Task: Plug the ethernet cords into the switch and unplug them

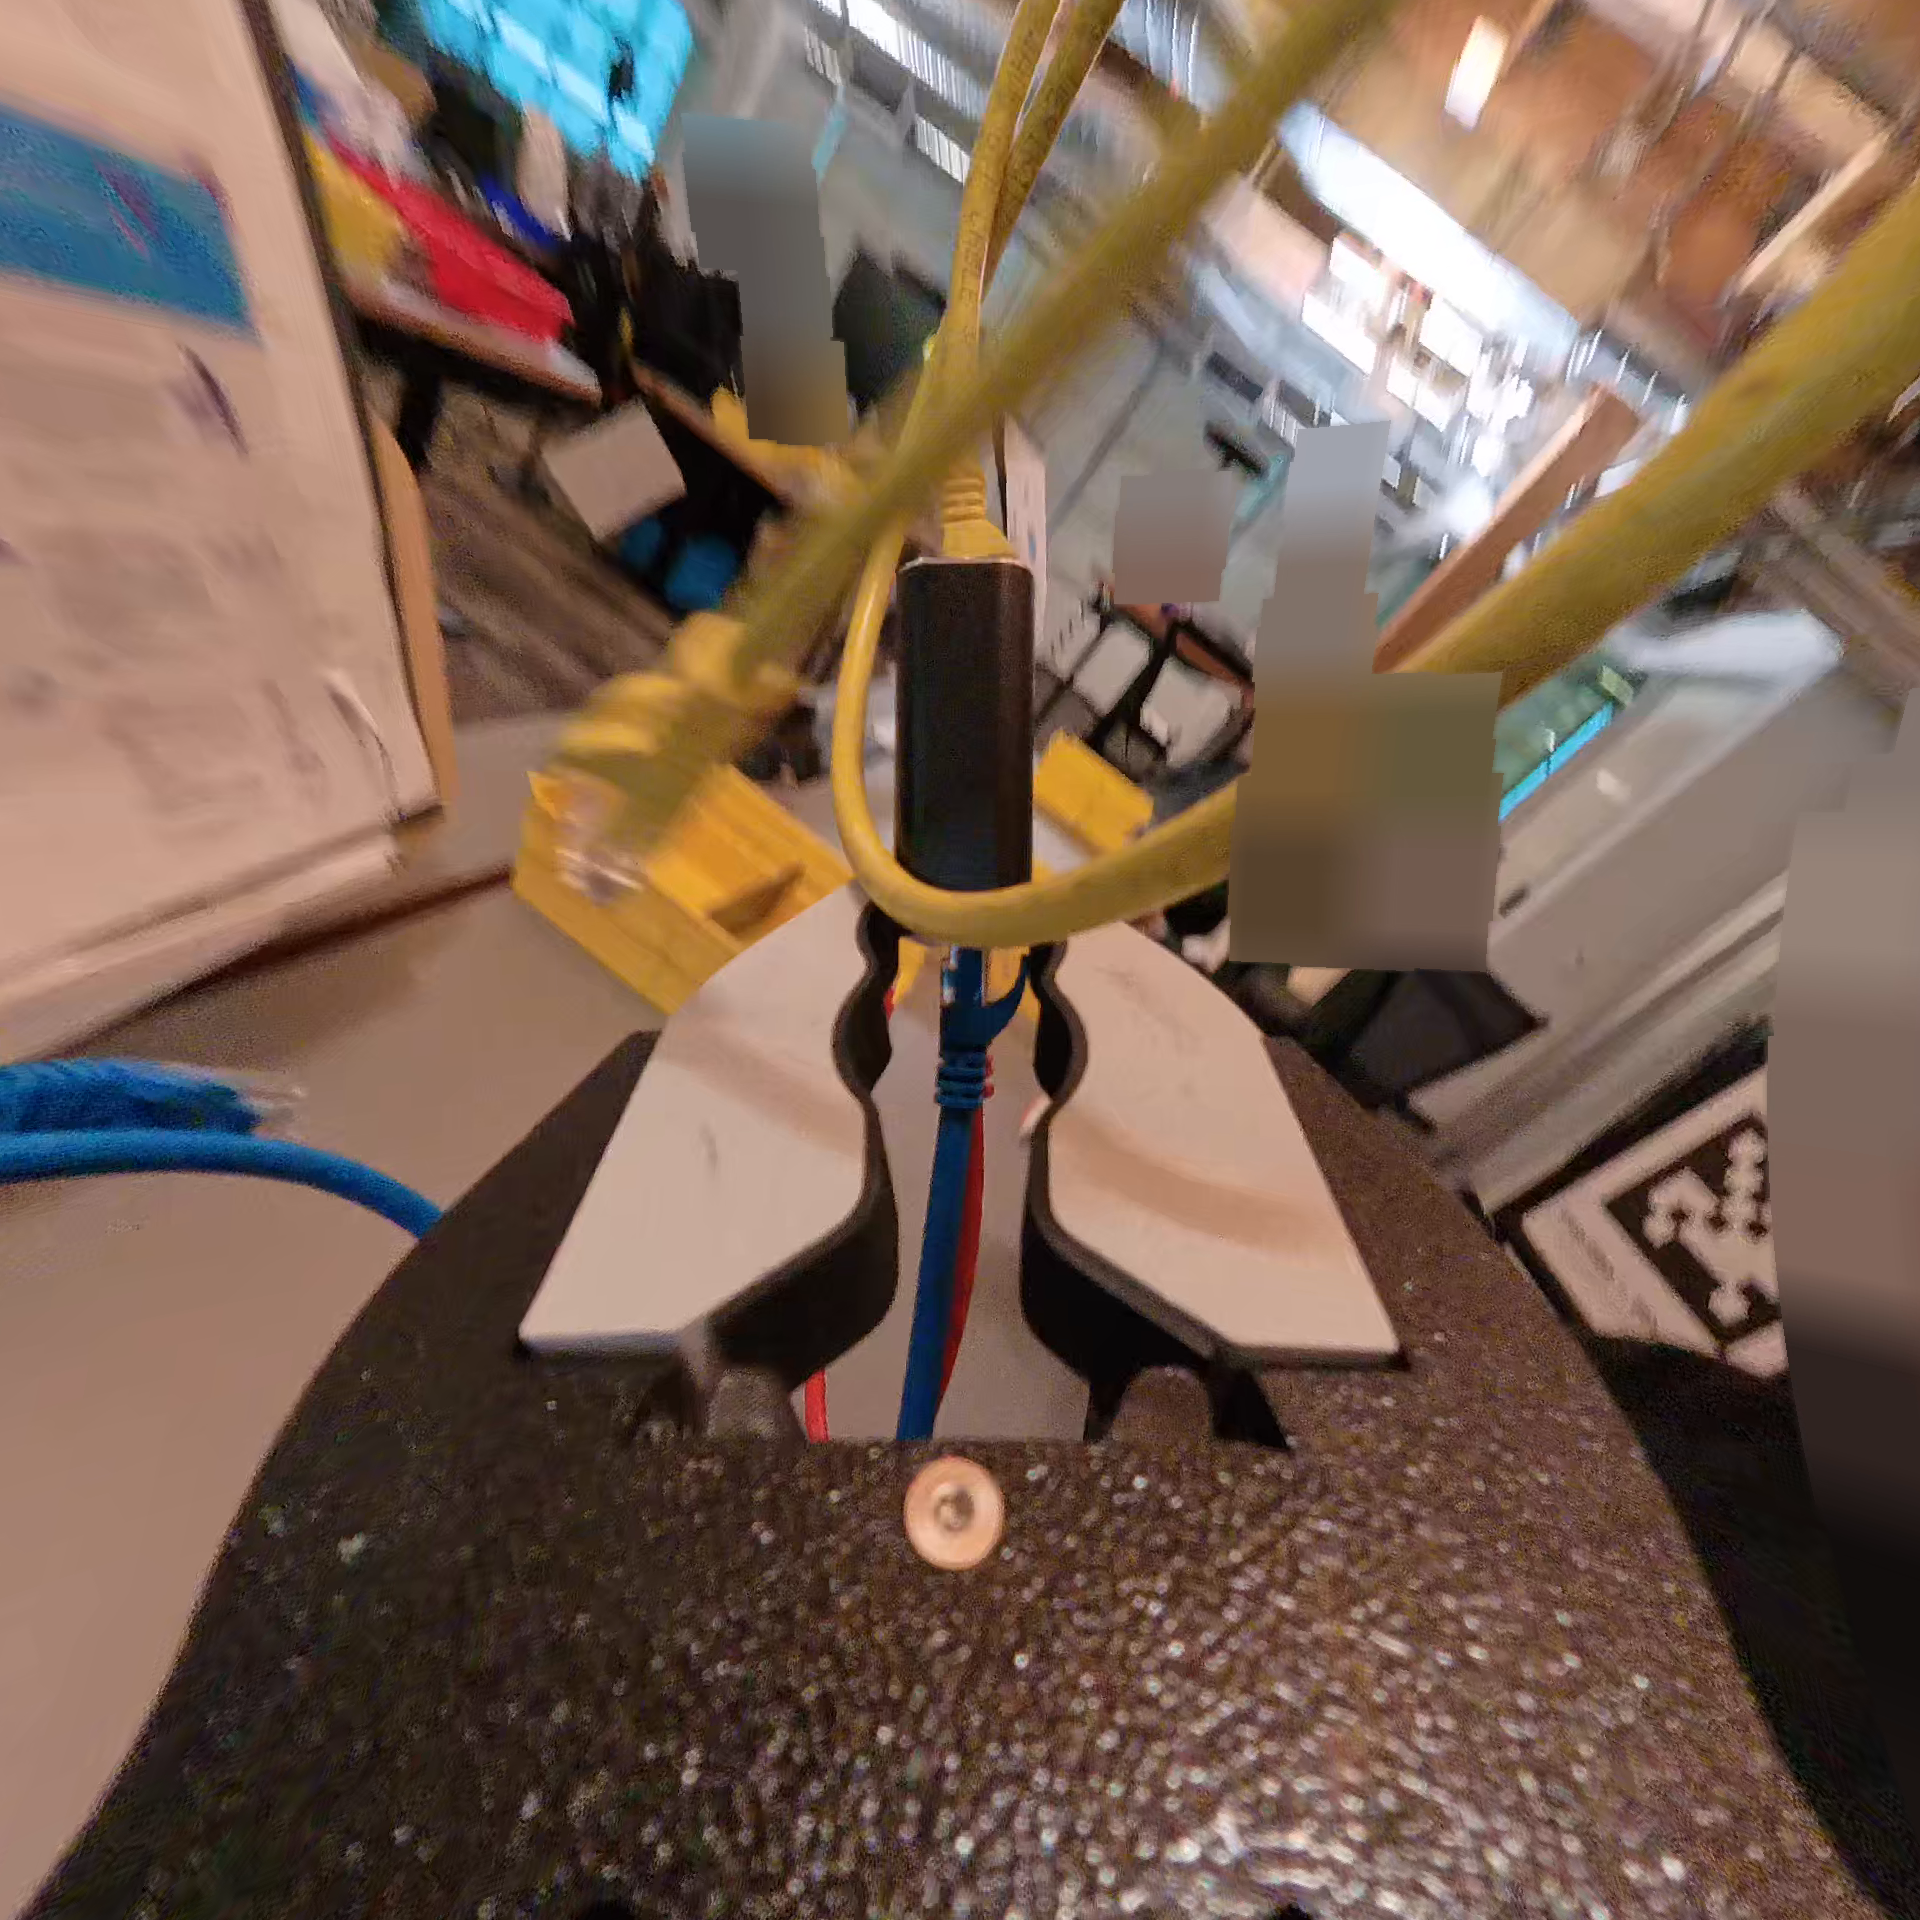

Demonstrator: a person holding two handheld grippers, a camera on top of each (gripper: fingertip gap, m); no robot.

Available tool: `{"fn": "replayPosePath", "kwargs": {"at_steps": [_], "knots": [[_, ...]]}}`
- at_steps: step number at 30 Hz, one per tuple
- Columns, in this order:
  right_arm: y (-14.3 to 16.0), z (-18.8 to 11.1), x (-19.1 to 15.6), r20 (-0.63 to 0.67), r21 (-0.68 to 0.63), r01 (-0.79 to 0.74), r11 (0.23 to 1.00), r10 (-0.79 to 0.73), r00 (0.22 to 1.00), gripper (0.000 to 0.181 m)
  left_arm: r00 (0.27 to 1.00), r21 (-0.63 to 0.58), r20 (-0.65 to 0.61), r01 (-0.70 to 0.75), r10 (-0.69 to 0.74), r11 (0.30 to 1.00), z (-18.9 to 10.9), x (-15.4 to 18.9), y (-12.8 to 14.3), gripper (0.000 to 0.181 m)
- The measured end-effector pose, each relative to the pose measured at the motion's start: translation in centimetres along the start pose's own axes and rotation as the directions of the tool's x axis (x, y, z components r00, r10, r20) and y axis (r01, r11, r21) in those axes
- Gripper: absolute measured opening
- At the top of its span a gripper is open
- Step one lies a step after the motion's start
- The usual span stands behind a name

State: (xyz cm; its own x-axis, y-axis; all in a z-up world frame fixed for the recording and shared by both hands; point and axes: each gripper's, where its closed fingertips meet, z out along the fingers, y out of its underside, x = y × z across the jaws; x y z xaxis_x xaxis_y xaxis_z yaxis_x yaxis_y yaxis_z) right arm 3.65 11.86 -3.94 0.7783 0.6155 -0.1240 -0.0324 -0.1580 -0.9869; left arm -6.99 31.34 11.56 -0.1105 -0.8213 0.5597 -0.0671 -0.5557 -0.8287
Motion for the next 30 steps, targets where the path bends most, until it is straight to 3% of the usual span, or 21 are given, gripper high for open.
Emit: {"fn": "replayPosePath", "kwargs": {"at_steps": [3,7,10,12,16,19,22,24,26,28,30], "knots": [[-1.2,0.1,2.4,-0.175,0.105,-0.094,0.99,0.112,0.978,0.077,0.999,-0.185,-0.031,0.01,-0.016,0.983,3.9,-1.0,8.4,0.023],[3.3,3.4,3.6,-0.045,0.051,-0.38,0.924,0.382,0.923,0.076,0.99,-0.357,-0.082,0.082,-0.119,0.931,6.9,-3.8,18.5,0.023],[6.8,5.6,4.2,0.062,0.008,-0.6,0.8,0.599,0.799,0.066,0.962,-0.419,-0.119,0.176,-0.246,0.891,8.0,-5.3,23.3,0.023],[7.5,6.5,3.7,0.18,-0.007,-0.692,0.722,0.681,0.709,0.048,0.954,-0.457,-0.135,0.179,-0.267,0.871,8.4,-5.8,25.6,0.023],[9.1,8.1,3.7,0.208,-0.021,-0.722,0.691,0.71,0.673,0.045,0.927,-0.536,-0.203,0.163,-0.314,0.828,8.1,-4.7,28.0,0.023],[10.1,8.8,2.9,0.211,-0.077,-0.714,0.696,0.711,0.67,0.038,0.947,-0.582,-0.172,0.124,-0.27,0.804,7.8,-4.8,29.0,0.023],[12.1,8.0,3.7,0.079,-0.154,-0.682,0.715,0.697,0.713,0.058,0.971,-0.579,-0.12,0.101,-0.207,0.809,7.2,-5.5,28.6,0.023],[10.7,7.4,3.8,0.127,-0.096,-0.664,0.741,0.671,0.73,0.046,0.979,-0.574,-0.102,0.086,-0.175,0.814,6.6,-5.9,28.0,0.023],[9.4,7.4,4.1,0.18,-0.027,-0.7,0.713,0.693,0.698,0.045,0.97,-0.586,-0.122,0.099,-0.209,0.804,6.2,-5.6,28.0,0.023],[9.6,8.0,3.5,0.222,-0.044,-0.714,0.698,0.704,0.675,0.045,0.955,-0.603,-0.151,0.117,-0.257,0.789,6.3,-5.1,28.4,0.023],[10.0,8.7,2.2,0.285,-0.093,-0.7,0.708,0.692,0.663,0.031,0.942,-0.616,-0.171,0.128,-0.29,0.778,6.6,-4.8,28.9,0.023]]}}
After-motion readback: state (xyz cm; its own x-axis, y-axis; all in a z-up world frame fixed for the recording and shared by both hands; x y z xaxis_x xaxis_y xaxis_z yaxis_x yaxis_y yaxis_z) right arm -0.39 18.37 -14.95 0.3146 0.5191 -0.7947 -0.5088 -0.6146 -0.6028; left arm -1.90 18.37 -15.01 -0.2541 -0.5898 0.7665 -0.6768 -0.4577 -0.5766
